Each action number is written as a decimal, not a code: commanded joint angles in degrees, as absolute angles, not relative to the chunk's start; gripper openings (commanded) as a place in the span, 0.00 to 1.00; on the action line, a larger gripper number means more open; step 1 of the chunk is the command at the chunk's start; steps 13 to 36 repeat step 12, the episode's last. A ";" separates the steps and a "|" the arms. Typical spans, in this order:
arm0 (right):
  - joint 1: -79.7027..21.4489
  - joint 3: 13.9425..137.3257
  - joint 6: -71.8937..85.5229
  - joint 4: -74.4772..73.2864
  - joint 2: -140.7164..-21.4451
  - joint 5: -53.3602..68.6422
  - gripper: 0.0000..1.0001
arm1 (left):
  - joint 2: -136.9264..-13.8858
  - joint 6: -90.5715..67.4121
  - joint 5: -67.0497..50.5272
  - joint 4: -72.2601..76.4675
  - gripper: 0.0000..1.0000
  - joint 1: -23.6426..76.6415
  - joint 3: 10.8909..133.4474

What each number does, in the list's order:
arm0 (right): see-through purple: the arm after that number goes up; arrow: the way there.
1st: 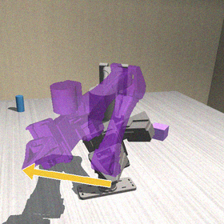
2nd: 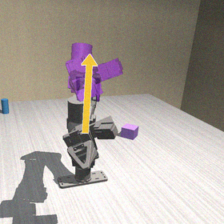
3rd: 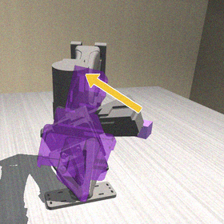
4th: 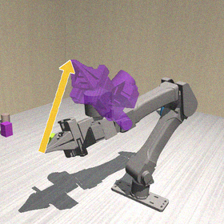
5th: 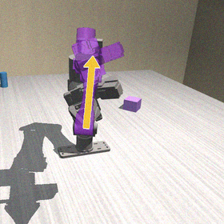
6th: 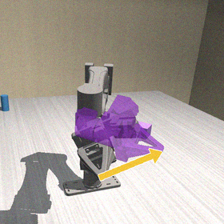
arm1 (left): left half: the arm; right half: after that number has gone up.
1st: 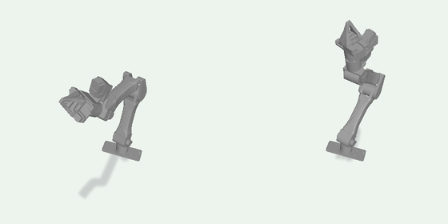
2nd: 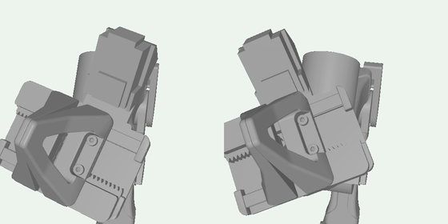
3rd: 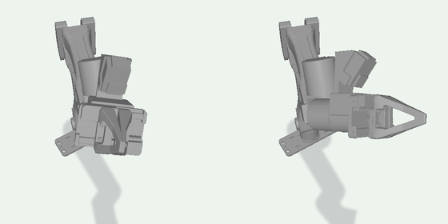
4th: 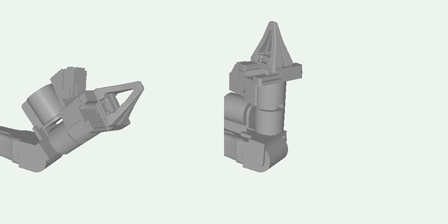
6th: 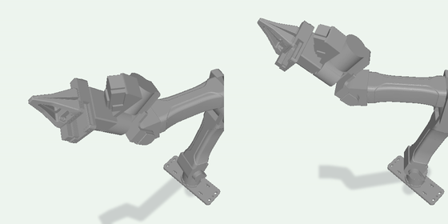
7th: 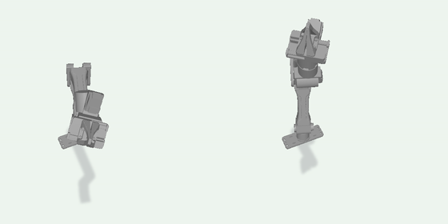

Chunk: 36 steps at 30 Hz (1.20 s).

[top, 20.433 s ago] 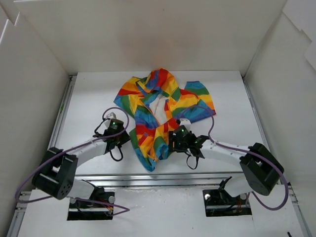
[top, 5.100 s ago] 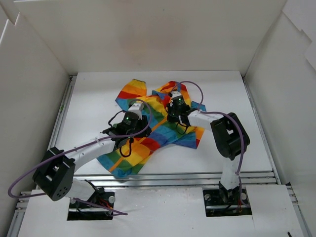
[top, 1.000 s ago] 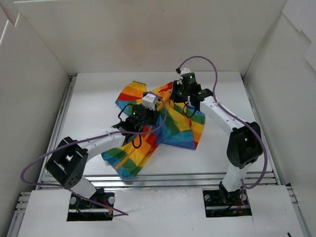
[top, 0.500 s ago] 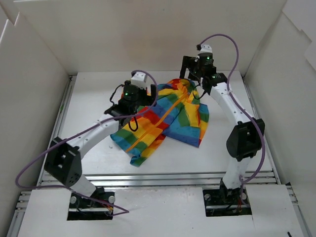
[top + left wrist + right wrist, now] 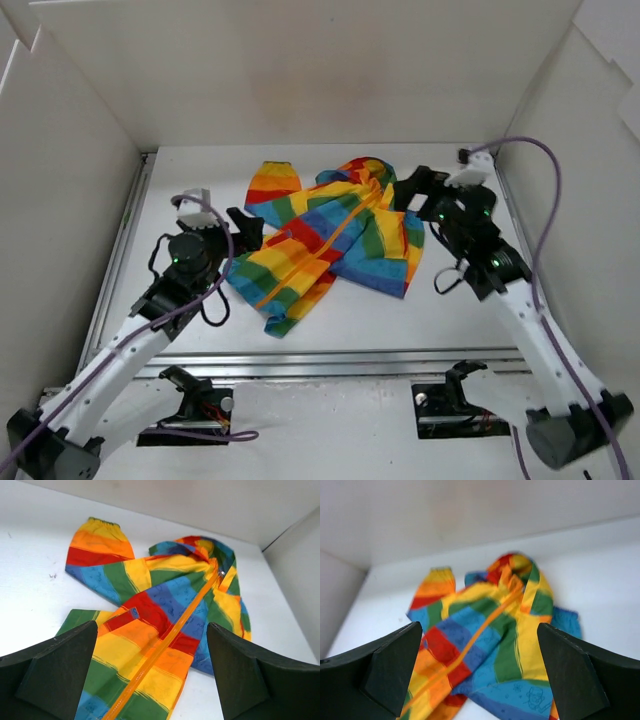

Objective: Zip up the jacket

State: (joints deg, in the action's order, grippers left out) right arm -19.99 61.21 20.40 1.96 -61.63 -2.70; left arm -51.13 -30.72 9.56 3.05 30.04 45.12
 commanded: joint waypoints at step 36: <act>-19.78 61.96 19.42 -2.02 -47.30 -5.28 0.98 | -45.35 -37.70 10.72 -13.88 0.85 28.92 56.93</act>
